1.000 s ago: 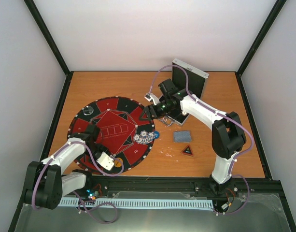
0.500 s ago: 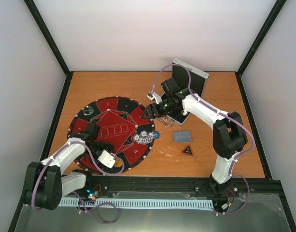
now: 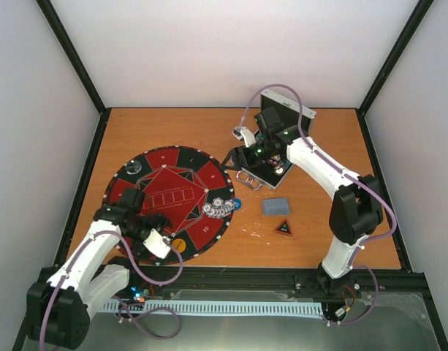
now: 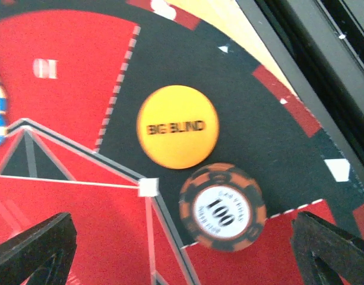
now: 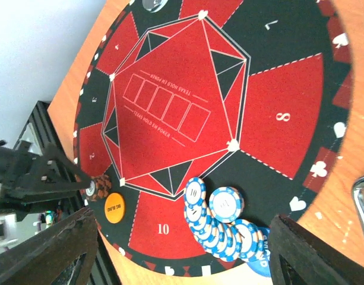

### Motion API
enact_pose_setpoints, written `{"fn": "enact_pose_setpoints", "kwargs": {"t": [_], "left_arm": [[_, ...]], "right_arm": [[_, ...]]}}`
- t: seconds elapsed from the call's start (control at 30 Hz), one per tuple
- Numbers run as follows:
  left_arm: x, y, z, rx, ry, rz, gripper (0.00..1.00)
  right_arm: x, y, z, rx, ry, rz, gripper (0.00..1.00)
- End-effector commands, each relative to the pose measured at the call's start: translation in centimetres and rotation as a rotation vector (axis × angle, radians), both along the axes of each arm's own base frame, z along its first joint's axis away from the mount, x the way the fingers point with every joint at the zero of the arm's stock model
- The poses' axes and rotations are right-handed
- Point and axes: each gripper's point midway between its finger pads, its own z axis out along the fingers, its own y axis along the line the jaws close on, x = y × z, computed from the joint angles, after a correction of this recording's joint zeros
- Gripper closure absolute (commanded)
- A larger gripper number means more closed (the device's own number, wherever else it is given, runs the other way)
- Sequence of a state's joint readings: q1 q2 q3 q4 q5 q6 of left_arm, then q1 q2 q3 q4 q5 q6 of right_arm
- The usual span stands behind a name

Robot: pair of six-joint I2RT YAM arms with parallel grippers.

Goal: Distribute texas hold em gaming equipment

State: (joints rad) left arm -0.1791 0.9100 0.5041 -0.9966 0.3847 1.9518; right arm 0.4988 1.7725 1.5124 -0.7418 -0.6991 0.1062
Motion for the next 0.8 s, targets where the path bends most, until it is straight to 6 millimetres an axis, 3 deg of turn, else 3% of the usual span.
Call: {"fn": "enact_pose_setpoints", "kwargs": {"t": [0.0,0.13,0.27,0.4,0.5,0.6,0.77], "left_arm": [[0.3,-2.0,5.3,-0.128,-0.065,-0.057,0.0],[3.9,-4.5,11.6,-0.313,-0.119,0.079,0.0],[8.7,-7.0,18.0,-0.566,0.028,0.408,0.0],[14.4,-6.9,21.3,-0.734,0.067,0.746,0.0],[18.7,-4.5,21.8,-0.743,0.041,1.003,0.0],[21.7,-0.6,22.0,-0.724,0.082,1.215,0.0],[25.0,8.2,18.5,-0.619,0.284,1.634,0.0]], "right_arm": [[0.8,-0.9,2.7,-0.026,-0.105,-0.026,0.22],[1.6,-1.6,3.8,-0.044,-0.159,-0.061,0.2],[2.8,-2.7,5.0,-0.061,-0.224,-0.123,0.17],[4.1,-4.9,6.2,-0.117,-0.311,-0.215,0.11],[5.2,-7.5,6.5,-0.222,-0.387,-0.307,0.07],[5.6,-9.7,6.3,-0.323,-0.444,-0.356,0.05],[5.3,-12.1,5.6,-0.446,-0.455,-0.393,0.04]]}}
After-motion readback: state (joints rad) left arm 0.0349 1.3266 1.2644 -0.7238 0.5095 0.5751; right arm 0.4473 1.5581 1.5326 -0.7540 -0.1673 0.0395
